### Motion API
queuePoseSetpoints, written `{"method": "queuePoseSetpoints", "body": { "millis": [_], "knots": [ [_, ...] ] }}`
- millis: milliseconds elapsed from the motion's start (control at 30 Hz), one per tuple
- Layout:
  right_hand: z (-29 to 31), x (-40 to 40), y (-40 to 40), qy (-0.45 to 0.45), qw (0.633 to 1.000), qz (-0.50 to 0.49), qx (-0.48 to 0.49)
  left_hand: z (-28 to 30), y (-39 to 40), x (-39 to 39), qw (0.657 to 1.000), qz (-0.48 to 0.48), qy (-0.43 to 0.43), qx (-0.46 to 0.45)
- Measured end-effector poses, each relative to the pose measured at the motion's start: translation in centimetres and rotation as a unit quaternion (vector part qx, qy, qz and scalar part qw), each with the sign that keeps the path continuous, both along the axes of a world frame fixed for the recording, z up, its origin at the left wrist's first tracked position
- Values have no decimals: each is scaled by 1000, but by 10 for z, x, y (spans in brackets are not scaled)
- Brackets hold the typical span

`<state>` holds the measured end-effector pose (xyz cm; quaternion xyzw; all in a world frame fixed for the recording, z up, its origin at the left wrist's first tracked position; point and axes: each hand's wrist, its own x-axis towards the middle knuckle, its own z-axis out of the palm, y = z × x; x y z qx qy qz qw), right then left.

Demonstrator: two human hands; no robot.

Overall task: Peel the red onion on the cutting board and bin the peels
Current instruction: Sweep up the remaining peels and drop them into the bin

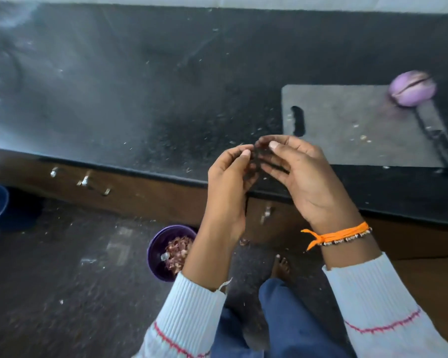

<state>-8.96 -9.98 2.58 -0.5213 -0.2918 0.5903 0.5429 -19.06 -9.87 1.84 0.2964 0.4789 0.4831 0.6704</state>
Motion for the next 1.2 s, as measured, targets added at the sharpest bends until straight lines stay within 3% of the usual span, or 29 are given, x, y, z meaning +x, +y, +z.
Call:
{"method": "queuePoseSetpoints", "body": {
  "millis": [200,333,367,433,500,567,667,767,933,1100,1200],
  "knots": [
    [6,74,-1,-66,997,-35,24,8,10,74,998,-56,23,21],
    [-6,123,-2,-211,976,-49,23,3,18,114,987,-113,101,52],
    [-12,135,-3,-288,956,-52,29,-1,20,122,976,-134,154,75],
    [-26,159,-7,-473,878,-53,43,-16,22,136,925,-181,304,136],
    [-41,174,-13,-627,778,-32,20,-34,21,140,841,-213,454,200],
    [-52,185,-20,-707,704,17,-63,-49,14,145,765,-245,549,232],
    [-67,193,-21,-731,663,82,-142,-60,8,151,697,-287,615,229],
    [-78,193,-14,-740,661,85,-93,-62,10,153,673,-304,637,220],
    [-80,192,9,-750,650,120,1,-60,19,150,676,-282,638,238],
    [-74,224,39,-766,634,92,-46,-63,22,151,691,-219,638,260],
    [-76,232,57,-771,618,146,-52,-65,25,157,672,-179,666,269]
  ]
}}
